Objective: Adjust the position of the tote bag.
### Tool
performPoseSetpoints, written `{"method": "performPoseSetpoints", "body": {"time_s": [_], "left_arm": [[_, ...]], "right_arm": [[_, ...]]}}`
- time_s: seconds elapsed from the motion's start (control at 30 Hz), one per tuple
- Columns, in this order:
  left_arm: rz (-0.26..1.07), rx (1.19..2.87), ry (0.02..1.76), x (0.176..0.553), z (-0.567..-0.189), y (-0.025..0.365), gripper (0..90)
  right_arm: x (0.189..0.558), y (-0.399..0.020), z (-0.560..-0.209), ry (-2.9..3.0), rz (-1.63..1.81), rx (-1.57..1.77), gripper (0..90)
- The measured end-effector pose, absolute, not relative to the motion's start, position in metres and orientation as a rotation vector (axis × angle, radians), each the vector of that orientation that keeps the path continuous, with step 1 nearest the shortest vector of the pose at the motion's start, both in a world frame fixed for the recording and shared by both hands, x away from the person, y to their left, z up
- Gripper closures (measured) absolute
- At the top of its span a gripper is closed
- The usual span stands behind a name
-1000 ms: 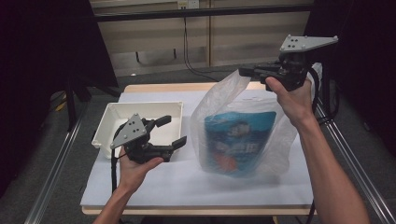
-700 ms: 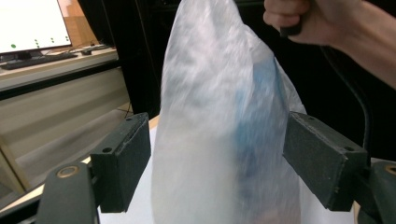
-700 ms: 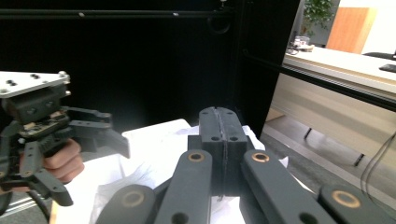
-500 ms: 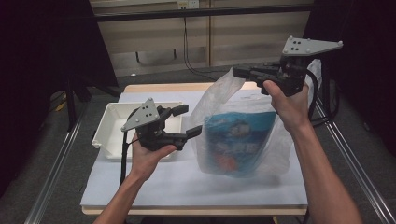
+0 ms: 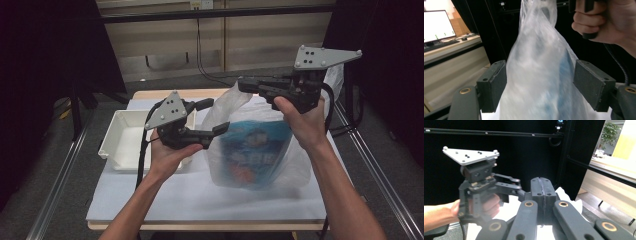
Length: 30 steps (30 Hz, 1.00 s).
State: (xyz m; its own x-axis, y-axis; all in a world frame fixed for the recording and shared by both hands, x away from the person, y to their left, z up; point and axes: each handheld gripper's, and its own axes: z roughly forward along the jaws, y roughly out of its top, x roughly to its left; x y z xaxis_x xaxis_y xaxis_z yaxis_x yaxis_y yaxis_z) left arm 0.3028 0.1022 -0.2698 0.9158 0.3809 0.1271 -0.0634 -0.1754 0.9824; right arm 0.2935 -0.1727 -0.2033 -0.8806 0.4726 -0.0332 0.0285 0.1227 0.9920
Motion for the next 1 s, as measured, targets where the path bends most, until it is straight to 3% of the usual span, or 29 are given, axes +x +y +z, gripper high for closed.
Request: {"method": "performPoseSetpoints", "body": {"time_s": [0.33, 0.37, 0.47, 0.5, 0.63, 0.8, 1.0], "left_arm": [[0.391, 1.682, 0.259, 0.321, -0.268, 0.088, 32.2], [0.388, 1.684, 0.256, 0.322, -0.267, 0.086, 36.8], [0.374, 1.696, 0.239, 0.323, -0.265, 0.087, 67.5], [0.378, 1.704, 0.240, 0.323, -0.266, 0.087, 73.8], [0.345, 1.718, 0.218, 0.324, -0.268, 0.088, 86.9], [0.343, 1.716, 0.241, 0.325, -0.268, 0.093, 88.5], [0.326, 1.701, 0.248, 0.320, -0.273, 0.101, 88.4]], "right_arm": [[0.300, -0.150, -0.194, 2.095, 1.824, 0.425, 90.0], [0.301, -0.148, -0.196, 2.099, 1.829, 0.428, 90.0], [0.302, -0.147, -0.201, 2.101, 1.832, 0.435, 90.0], [0.303, -0.147, -0.202, 2.101, 1.829, 0.434, 90.0], [0.304, -0.154, -0.205, 2.091, 1.822, 0.452, 90.0], [0.301, -0.161, -0.204, 2.074, 1.824, 0.465, 74.9], [0.293, -0.180, -0.203, 2.052, 1.793, 0.509, 72.6]]}}
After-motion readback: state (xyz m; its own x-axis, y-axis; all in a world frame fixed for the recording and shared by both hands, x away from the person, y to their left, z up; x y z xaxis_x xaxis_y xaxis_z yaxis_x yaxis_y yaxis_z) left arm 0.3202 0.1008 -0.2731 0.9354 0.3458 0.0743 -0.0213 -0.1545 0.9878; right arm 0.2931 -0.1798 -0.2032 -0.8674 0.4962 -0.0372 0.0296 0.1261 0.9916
